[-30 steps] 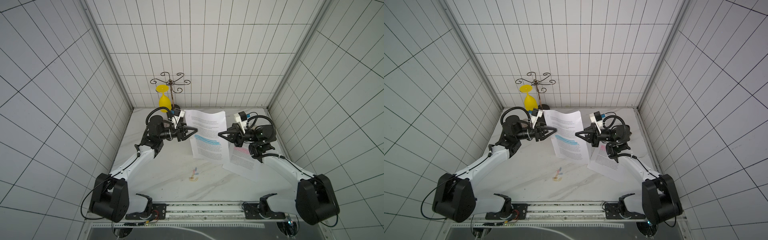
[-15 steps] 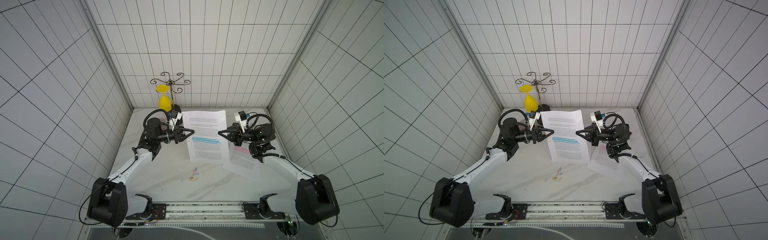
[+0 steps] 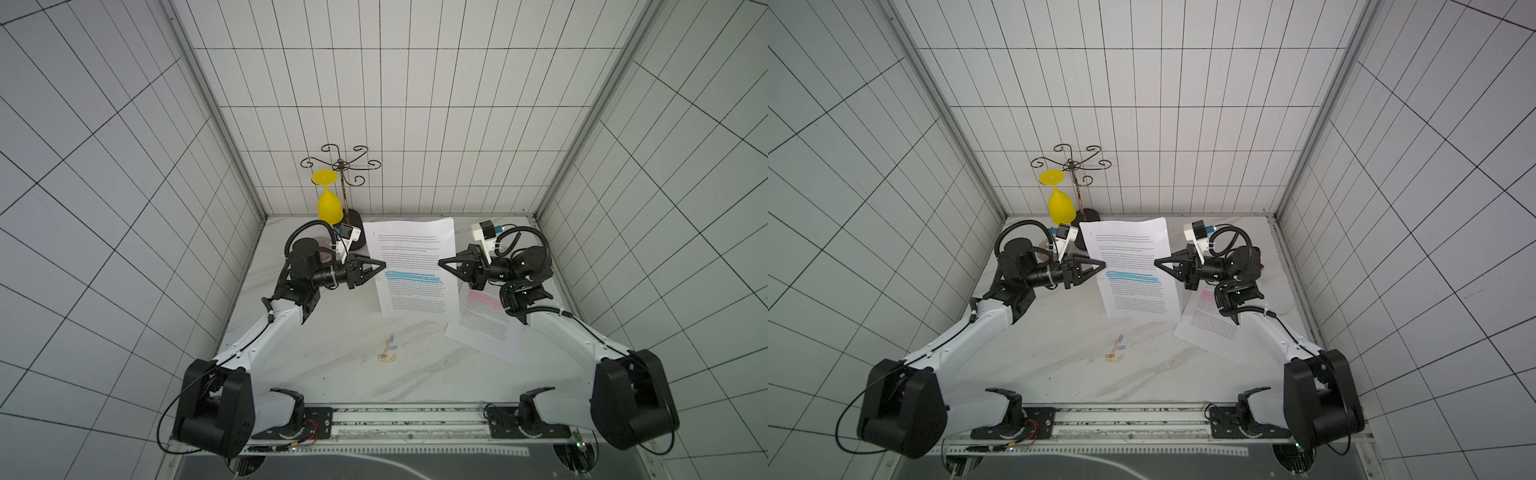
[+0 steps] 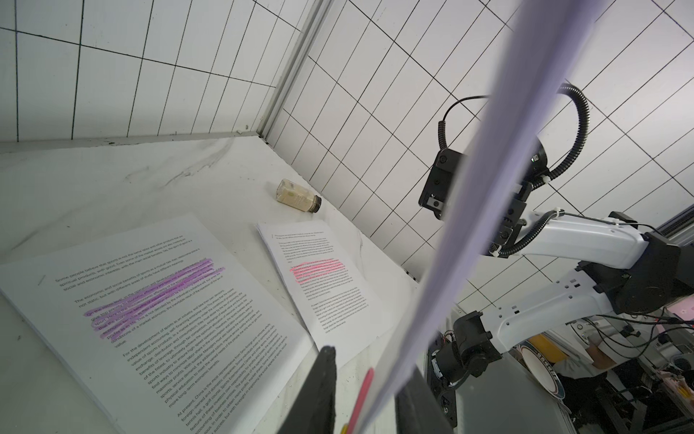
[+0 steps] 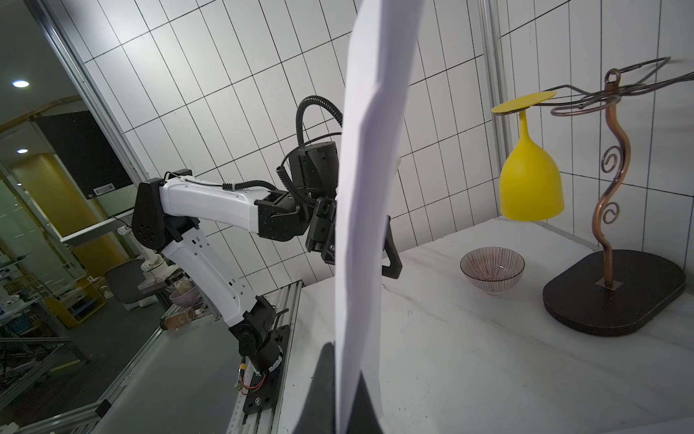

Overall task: Unclip the paperclips from the documents
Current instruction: Remove the paper clip from the document.

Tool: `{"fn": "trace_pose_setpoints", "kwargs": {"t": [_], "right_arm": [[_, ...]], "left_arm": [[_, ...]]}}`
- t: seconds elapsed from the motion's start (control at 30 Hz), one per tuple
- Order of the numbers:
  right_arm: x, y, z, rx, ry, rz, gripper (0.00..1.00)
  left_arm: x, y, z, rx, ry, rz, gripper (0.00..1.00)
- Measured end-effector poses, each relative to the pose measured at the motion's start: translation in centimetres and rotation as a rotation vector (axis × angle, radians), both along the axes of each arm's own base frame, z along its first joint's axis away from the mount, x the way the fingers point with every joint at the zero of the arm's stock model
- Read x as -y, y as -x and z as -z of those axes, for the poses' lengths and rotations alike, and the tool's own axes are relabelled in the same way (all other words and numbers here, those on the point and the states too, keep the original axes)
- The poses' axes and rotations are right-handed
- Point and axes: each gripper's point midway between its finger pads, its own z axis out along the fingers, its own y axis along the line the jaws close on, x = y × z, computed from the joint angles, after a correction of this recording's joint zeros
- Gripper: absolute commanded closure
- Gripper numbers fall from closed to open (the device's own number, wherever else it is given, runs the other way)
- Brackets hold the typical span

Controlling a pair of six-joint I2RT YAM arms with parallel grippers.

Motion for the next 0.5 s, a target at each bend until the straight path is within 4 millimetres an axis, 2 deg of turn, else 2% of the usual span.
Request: {"fn": "trace_pose_setpoints", "kwargs": {"t": [0.03,0.13,0.37,0.5], "right_arm": [[0.0,0.0,0.0,0.000,0.000,0.002,1.00],[0.1,-0.1,0.0,0.000,0.000,0.002,1.00],[0.2,-0.3,0.2,-0.007,0.005,0.010,1.00],[0.8,-1.3,0.9,-0.032,0.018,0.055,1.00]], "left_arm": [[-0.1,0.0,0.0,-0.001,0.000,-0.005,0.75],[-0.4,-0.1,-0.1,0.001,-0.001,-0.016,0.98],[-0.5,-0.1,0.1,-0.004,-0.002,-0.017,1.00],[-0.5,0.1,0.4,-0.013,-0.011,-0.015,1.00]]}}
